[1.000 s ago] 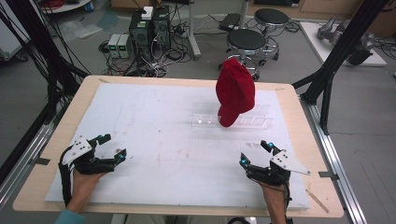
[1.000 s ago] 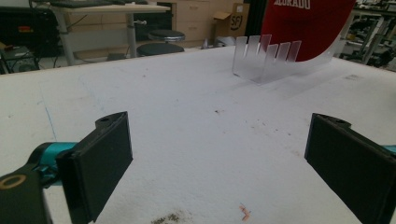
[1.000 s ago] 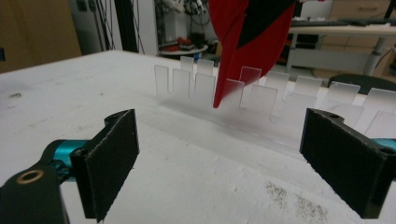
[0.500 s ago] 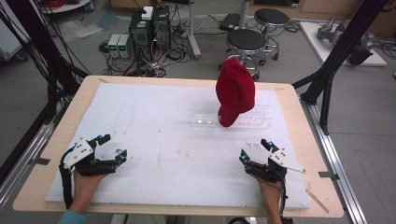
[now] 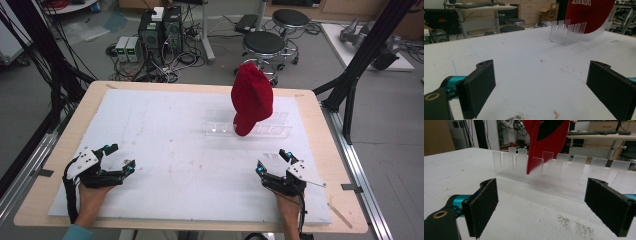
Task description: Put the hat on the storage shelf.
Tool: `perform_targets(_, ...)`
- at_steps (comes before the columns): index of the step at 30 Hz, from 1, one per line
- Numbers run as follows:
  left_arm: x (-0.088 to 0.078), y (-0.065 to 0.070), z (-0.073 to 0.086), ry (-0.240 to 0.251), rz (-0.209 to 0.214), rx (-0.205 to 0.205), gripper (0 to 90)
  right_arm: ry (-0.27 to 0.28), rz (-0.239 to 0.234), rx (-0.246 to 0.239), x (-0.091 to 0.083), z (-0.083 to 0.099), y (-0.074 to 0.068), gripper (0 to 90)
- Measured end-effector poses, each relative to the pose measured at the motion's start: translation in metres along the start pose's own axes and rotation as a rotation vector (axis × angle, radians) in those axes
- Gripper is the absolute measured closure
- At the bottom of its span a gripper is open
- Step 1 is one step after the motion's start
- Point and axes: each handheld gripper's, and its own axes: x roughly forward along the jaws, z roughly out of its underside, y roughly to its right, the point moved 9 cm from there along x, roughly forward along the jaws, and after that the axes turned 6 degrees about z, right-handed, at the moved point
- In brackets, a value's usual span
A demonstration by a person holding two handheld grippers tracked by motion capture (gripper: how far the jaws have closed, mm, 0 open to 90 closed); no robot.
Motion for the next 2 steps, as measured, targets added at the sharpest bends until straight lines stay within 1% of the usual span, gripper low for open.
perform_targets(2,0.0002,0.0003,0.0,0.0,-0.004,0.004,8.7,0.005,0.009,-0.022,-0.0001,-0.0001,-0.001,10.7)
